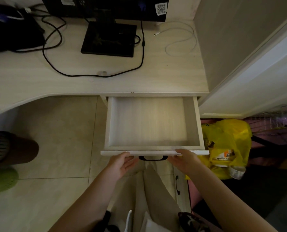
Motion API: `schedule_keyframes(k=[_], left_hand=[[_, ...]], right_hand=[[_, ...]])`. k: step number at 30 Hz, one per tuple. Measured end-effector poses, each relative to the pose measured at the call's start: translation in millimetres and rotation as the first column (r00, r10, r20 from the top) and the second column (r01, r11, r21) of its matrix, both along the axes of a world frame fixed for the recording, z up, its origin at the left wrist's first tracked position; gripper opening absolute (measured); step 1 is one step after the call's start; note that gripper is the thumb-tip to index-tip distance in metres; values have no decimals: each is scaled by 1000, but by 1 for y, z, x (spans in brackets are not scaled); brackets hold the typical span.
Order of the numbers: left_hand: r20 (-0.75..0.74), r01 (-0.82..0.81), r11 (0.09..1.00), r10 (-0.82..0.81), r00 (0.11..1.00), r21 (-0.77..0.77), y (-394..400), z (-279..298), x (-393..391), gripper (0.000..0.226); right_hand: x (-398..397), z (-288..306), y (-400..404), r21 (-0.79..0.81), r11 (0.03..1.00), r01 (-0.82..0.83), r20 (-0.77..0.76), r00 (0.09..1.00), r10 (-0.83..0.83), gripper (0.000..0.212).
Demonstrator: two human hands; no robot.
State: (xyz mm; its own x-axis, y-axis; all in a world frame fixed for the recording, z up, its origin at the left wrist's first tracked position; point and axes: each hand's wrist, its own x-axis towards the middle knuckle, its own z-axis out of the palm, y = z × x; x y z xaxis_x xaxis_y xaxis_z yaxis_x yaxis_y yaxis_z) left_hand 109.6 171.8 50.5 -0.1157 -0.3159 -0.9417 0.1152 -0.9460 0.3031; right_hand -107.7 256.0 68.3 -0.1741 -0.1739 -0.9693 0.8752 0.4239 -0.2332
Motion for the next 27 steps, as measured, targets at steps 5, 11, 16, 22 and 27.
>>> schedule_keyframes(k=[5,11,16,22,27], left_hand=[[72,113,990,-108,992,-78,4,29,7,20],[219,166,958,-115,969,-232,0,64,7,20],[362,201,900,-52,931,-387,5,79,17,21],[434,88,894,126,892,-439,23,89,53,18],[639,164,886,175,749,-435,38,88,110,20]], right_hand=[[-5,10,0,23,982,-187,-175,966,188,17],[7,44,-32,-39,880,-474,-302,845,442,41],[26,48,-72,139,571,-809,-443,465,766,55],[88,60,-107,266,73,-961,-607,-108,788,45],[153,72,-123,313,-267,-911,-702,-411,581,39]])
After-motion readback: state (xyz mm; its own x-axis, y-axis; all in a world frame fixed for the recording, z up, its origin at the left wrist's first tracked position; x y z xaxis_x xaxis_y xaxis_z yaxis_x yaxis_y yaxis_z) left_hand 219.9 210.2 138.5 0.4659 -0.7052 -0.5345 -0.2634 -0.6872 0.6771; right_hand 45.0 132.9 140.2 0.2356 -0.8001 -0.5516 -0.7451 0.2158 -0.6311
